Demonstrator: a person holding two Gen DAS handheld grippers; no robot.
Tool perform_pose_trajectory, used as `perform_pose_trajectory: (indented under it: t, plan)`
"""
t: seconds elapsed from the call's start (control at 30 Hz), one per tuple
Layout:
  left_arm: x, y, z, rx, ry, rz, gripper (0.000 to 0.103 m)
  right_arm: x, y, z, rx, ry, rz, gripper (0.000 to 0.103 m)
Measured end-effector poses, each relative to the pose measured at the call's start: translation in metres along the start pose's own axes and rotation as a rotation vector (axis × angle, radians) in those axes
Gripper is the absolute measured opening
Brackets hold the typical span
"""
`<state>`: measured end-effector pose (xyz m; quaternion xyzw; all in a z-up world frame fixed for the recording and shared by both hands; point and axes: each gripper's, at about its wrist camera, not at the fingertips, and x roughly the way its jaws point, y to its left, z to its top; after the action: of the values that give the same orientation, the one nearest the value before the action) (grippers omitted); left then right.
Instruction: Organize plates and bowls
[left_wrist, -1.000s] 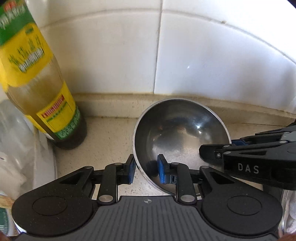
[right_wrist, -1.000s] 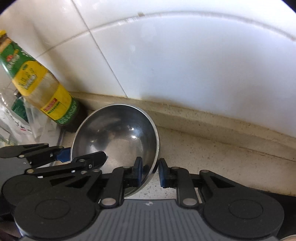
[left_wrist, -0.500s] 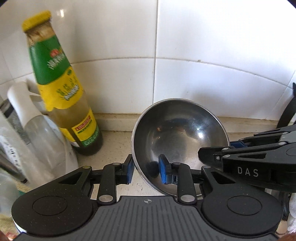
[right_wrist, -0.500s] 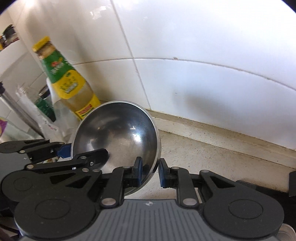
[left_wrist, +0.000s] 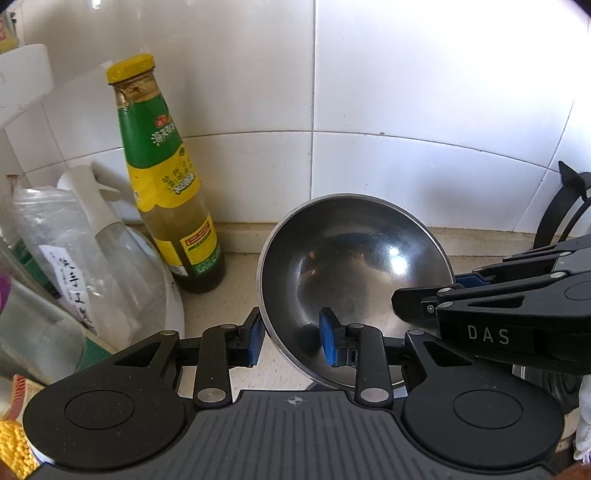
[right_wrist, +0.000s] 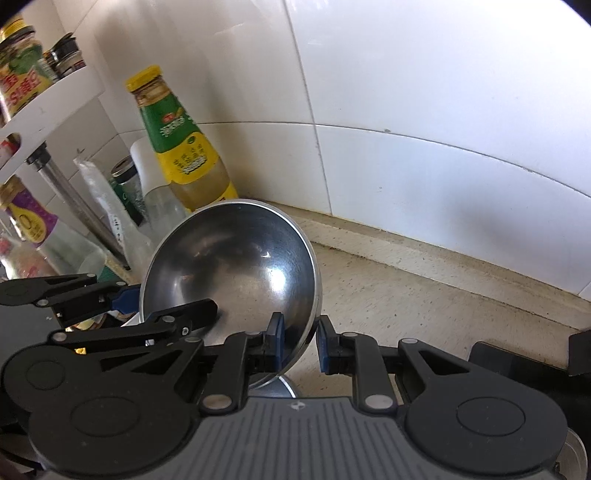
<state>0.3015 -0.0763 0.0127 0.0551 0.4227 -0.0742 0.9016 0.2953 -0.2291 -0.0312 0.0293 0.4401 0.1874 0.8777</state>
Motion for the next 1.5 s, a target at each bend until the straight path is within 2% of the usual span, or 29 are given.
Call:
perform_pose_trajectory:
  t: [0.53, 0.93, 1.5]
  plan:
    - [-0.031, 0.001, -0.016, 0.001, -0.028, 0.012, 0.042, -0.025, 0.021, -0.013, -0.036, -0.017, 0.004, 0.032]
    - [-0.044, 0.001, -0.028, 0.008, -0.023, 0.012, 0.045, -0.028, 0.031, -0.022, -0.041, -0.007, 0.005, 0.032]
    - [-0.038, -0.002, -0.043, 0.016, 0.039, -0.015, 0.046, -0.016, 0.027, -0.043, -0.025, 0.066, 0.000, 0.033]
